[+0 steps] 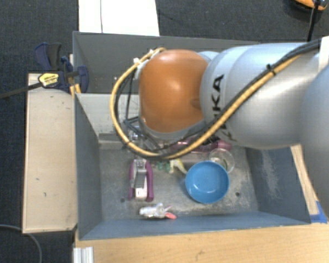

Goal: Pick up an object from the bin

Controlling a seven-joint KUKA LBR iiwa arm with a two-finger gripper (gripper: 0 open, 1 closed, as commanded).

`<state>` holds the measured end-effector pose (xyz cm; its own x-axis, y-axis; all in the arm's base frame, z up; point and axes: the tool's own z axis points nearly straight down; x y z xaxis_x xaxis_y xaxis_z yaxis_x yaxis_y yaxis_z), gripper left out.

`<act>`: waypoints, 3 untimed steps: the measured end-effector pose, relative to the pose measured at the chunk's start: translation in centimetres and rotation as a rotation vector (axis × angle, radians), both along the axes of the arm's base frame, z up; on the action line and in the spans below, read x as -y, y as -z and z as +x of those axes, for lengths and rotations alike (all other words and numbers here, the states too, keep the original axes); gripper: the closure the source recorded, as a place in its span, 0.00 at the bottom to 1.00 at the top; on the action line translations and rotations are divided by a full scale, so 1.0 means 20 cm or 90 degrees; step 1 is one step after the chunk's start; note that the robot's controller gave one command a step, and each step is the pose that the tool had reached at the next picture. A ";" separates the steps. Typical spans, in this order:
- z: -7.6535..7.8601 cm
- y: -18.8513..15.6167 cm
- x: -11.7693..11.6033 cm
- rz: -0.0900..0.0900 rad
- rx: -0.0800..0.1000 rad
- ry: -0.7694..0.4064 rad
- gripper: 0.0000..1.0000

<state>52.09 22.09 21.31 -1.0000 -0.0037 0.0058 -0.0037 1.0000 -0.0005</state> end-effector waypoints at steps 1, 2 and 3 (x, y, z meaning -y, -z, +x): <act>0.01 -0.02 0.01 0.001 0.005 0.003 0.00; -0.05 0.06 0.07 0.003 0.009 -0.086 0.00; -0.07 0.23 0.12 0.001 0.004 -0.230 0.00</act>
Offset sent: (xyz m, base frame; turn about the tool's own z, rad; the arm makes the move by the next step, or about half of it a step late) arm -0.0367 -0.0520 -0.0557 -0.3963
